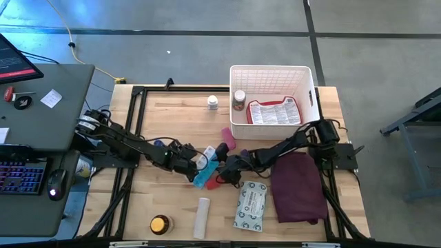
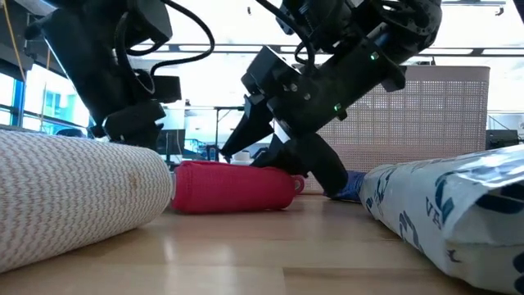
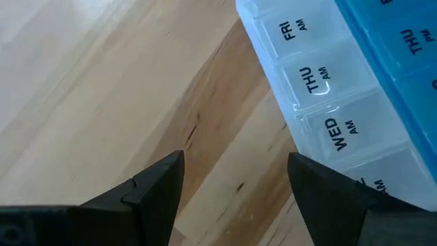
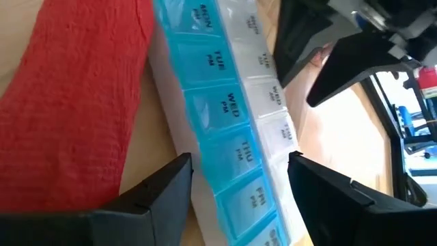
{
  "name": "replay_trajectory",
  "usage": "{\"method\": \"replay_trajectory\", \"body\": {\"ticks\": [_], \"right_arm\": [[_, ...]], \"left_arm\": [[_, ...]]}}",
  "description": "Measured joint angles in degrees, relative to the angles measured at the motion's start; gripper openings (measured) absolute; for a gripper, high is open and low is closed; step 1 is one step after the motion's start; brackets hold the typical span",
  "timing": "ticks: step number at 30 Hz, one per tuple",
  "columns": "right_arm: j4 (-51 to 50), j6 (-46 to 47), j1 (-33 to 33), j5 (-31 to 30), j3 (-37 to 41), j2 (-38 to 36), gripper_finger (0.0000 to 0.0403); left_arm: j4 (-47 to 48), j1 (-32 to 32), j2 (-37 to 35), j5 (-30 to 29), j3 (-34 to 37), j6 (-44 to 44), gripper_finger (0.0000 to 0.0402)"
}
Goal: Pick & place medical supplies in basket/bin
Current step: Put the white medicine organizer into the white container
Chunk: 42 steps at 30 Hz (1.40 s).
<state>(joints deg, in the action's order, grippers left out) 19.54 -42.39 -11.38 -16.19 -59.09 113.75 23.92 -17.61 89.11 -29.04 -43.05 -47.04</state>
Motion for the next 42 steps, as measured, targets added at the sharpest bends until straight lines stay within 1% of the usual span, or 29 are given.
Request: {"method": "replay_trajectory", "body": {"ticks": [4,12,16,18,21,26,31,34,42], "right_arm": [[-0.1,0.0,-0.6,0.0,0.0,0.0,0.0232],[-0.4,0.3,-0.6,-0.4,0.0,0.0,0.0232],[-0.4,0.5,-0.6,-0.4,0.0,0.0,0.0232],[-0.4,0.8,-0.6,-0.5,0.0,0.0,0.0232],[-0.6,1.9,-0.6,-0.8,0.0,0.0,0.0232],[-1.6,2.5,-0.6,-0.8,0.0,0.0,0.0232],[-1.3,2.4,-0.6,-1.2,-0.1,0.0,0.0232],[-1.7,2.6,-0.5,-1.2,-0.2,-0.1,0.0232],[-1.8,2.4,-0.3,-1.0,0.0,0.0,0.0232]], "left_arm": [[-1.0,0.0,-2.3,-0.3,-0.2,0.2,0.0277],[-1.8,0.0,-6.0,-0.4,-0.2,1.8,0.0213],[-2.2,0.0,-6.1,0.3,-0.2,1.8,0.0192],[-3.9,0.0,-4.4,0.7,-0.2,1.0,0.0185],[-4.9,-0.1,-1.6,1.6,-0.1,-0.3,0.0179],[-6.6,-0.1,1.5,0.3,-0.4,-1.0,0.0177],[-6.3,-0.1,1.9,0.2,-0.3,-1.1,0.0177],[-5.3,0.0,2.2,1.9,0.1,-1.1,0.0177],[-6.4,0.0,2.5,1.4,-0.1,-1.2,0.0177]]}}
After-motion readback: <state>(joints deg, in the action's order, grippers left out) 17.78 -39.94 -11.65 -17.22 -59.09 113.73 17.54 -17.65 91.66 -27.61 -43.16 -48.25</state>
